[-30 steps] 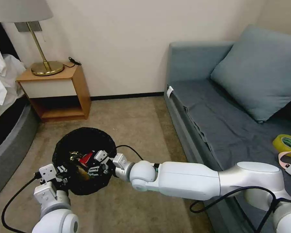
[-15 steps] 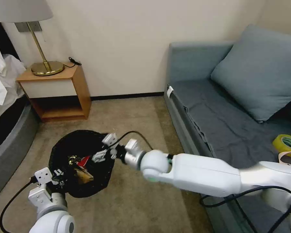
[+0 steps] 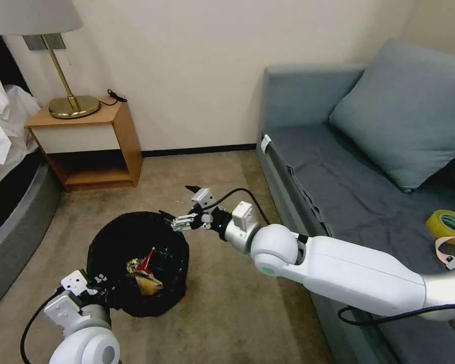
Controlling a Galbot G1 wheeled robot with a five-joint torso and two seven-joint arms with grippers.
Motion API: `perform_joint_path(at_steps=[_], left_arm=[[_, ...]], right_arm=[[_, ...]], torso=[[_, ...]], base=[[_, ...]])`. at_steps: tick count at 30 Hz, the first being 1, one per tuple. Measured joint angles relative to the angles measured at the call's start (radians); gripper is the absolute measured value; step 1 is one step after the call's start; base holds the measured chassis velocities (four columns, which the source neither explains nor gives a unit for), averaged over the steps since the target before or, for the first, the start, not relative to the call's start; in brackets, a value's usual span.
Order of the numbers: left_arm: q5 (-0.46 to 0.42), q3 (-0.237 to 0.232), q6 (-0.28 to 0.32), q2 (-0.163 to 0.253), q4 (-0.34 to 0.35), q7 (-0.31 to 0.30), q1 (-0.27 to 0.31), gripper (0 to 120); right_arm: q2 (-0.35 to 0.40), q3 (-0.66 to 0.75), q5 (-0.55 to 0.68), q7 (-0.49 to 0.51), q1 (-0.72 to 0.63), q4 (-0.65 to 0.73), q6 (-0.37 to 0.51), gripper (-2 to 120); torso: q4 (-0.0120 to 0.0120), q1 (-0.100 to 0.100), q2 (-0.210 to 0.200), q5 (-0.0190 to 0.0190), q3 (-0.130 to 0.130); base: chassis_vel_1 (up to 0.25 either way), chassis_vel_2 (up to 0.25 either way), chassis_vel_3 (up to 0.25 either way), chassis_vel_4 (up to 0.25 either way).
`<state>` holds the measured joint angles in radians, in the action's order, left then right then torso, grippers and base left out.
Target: Pick up the trash bin, then pick up the garbage on the floor and place it into the trash bin.
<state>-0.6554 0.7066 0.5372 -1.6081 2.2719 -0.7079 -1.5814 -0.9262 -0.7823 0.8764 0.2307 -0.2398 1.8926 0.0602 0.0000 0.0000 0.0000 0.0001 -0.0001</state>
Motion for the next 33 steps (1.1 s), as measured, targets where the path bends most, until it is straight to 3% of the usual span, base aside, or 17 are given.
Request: perform_joint_path(at_steps=[3, 11, 18, 33], left_arm=[[-0.11, 0.023, 0.016, 0.0, -0.021, -0.061, 0.02, 2], [-0.221, 0.052, 0.019, 0.01, -0.107, -0.123, 0.055, 2], [-0.249, 0.056, 0.017, 0.015, -0.18, -0.14, 0.079, 2], [-0.271, 0.064, 0.011, 0.018, -0.214, -0.154, 0.096, 3]], right_arm=[[0.009, 0.012, -0.016, -0.001, -0.028, 0.003, -0.003, 100], [0.02, 0.027, -0.04, -0.004, -0.078, 0.003, -0.006, 100], [0.028, 0.042, -0.052, -0.006, -0.114, 0.001, -0.007, 100], [0.03, 0.049, -0.073, -0.008, -0.159, -0.014, -0.014, 100]], torso=[[0.0, 0.0, 0.0, 0.0, 0.0], [0.0, 0.0, 0.0, -0.0002, 0.0], [0.0, 0.0, 0.0, -0.0001, 0.0], [0.0, 0.0, 0.0, 0.0007, 0.0]], base=[[0.0, 0.0, 0.0, 0.0], [0.0, 0.0, 0.0, 0.0], [0.0, 0.0, 0.0, 0.0], [0.0, 0.0, 0.0, 0.0]])
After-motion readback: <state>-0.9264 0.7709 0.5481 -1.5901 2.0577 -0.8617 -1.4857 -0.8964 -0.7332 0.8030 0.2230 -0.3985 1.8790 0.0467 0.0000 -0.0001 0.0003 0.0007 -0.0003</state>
